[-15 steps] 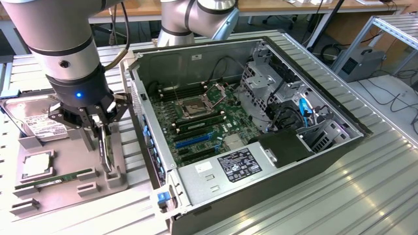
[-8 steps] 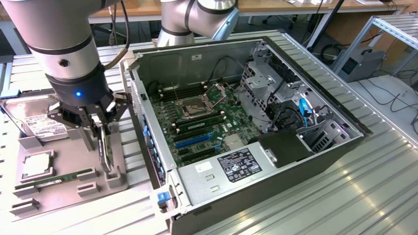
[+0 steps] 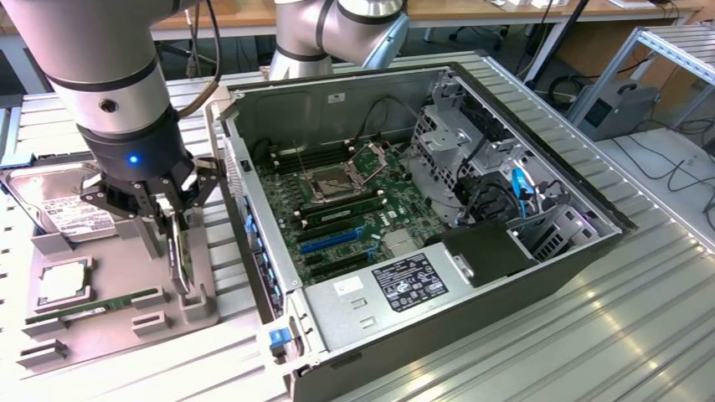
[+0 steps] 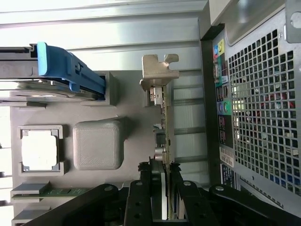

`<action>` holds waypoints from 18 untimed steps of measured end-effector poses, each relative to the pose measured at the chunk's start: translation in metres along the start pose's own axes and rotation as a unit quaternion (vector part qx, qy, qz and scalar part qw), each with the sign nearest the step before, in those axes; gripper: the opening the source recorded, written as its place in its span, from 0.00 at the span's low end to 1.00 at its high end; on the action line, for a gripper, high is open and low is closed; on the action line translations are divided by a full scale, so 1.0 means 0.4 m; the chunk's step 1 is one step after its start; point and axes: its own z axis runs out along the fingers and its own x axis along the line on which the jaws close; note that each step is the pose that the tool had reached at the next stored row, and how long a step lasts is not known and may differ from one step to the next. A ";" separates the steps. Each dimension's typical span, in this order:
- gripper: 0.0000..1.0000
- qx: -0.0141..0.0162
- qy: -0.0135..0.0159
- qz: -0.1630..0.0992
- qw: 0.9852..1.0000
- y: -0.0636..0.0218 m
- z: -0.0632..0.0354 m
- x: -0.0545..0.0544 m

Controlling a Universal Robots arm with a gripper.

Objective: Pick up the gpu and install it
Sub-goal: 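Pick up the gpu and move the gpu toward the slot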

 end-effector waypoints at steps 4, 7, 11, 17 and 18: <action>0.27 0.000 0.000 0.000 1.000 0.000 -0.002 0.000; 0.27 0.000 0.000 0.000 1.000 0.000 -0.004 0.000; 0.27 0.000 0.000 0.000 1.000 0.000 -0.005 0.000; 0.27 0.000 0.000 0.000 1.000 0.000 -0.009 0.000; 0.27 0.000 0.000 0.000 1.000 0.000 -0.009 0.000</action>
